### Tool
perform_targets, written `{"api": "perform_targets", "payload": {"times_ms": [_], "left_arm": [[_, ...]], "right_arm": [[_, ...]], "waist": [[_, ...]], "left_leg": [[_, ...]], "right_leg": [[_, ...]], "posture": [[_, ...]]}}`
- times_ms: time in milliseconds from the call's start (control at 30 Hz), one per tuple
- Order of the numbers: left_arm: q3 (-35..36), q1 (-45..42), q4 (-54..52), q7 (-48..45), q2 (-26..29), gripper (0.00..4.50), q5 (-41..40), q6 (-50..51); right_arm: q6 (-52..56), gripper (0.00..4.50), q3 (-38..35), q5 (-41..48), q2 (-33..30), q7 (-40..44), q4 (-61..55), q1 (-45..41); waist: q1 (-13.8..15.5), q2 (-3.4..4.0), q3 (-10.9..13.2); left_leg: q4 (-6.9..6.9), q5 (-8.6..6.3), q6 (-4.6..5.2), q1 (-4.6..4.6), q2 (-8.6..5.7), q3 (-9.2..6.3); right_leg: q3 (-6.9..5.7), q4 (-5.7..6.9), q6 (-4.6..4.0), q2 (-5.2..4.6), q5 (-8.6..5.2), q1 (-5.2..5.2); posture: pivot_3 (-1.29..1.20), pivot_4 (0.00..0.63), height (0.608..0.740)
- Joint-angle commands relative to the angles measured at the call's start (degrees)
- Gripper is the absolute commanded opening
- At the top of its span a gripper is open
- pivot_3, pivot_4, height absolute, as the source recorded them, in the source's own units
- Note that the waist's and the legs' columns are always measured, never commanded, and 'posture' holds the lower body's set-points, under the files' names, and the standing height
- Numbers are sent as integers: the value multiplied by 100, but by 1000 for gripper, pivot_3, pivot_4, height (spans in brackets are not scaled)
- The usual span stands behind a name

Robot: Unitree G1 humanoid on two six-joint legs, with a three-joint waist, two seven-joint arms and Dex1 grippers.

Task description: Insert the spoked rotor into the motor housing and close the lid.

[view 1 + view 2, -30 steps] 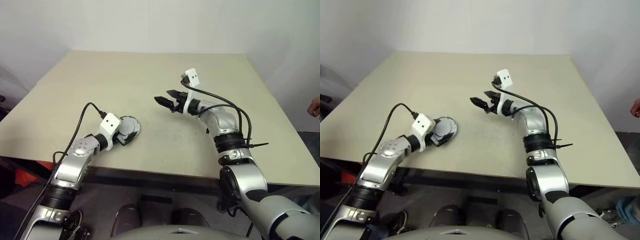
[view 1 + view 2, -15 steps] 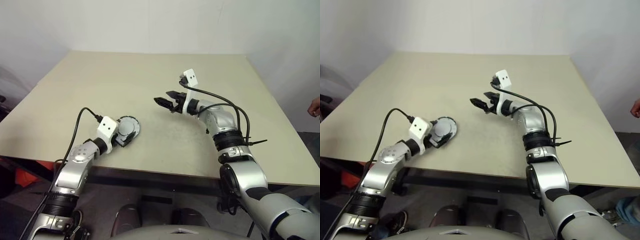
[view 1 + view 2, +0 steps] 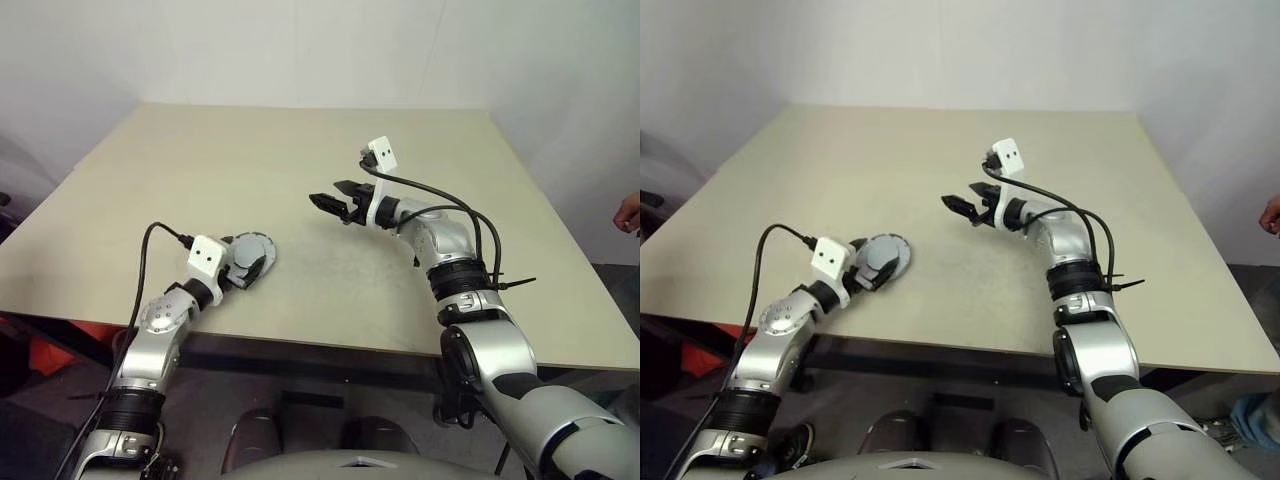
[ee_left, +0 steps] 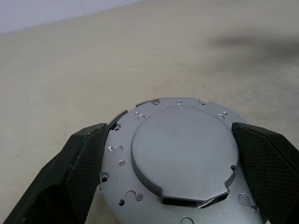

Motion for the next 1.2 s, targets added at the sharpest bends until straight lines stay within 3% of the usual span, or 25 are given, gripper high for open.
{"api": "perform_targets", "payload": {"times_ms": [33,200,267,733,900,1200], "left_arm": [[161,52,92,69,9,4500,-80,320],[163,64,20,72,5,4500,-172,564],[147,70,-13,53,20,4092,-167,632],[114,72,-68,-6,77,4092,-106,768],[129,72,-64,10,74,3040,-117,827],[242,76,-89,262,-5,3039,-77,802]], "right_arm": [[-107,4487,15,29,-48,2,-72,-239],[-110,4487,22,19,-60,-9,-77,-244],[-115,4500,34,15,-58,-14,-85,-243],[-227,4500,51,1,-71,-73,-13,-273],[-267,4500,56,-1,-79,-99,31,-294],[-339,4500,77,-26,-69,-114,105,-326]], "waist": [[1,0,0],[0,0,0],[-1,0,0],[-6,1,-1],[-11,3,-2],[-19,5,-3]], "left_leg": [[0,0,0,1,0,0],[0,0,0,0,0,1],[0,0,0,0,0,1],[0,0,0,0,1,1],[0,0,0,0,1,1],[0,1,-1,1,2,2]], "right_leg": [[0,0,0,0,0,0],[0,0,-4,0,2,1],[0,0,-3,0,2,1],[0,0,-8,0,5,1],[0,0,-7,1,4,1],[0,1,-1,1,1,3]], "posture": [[0,0,740],[0,0,740],[0,0,740],[0,0,740],[0,0,740],[0,0,740]]}}
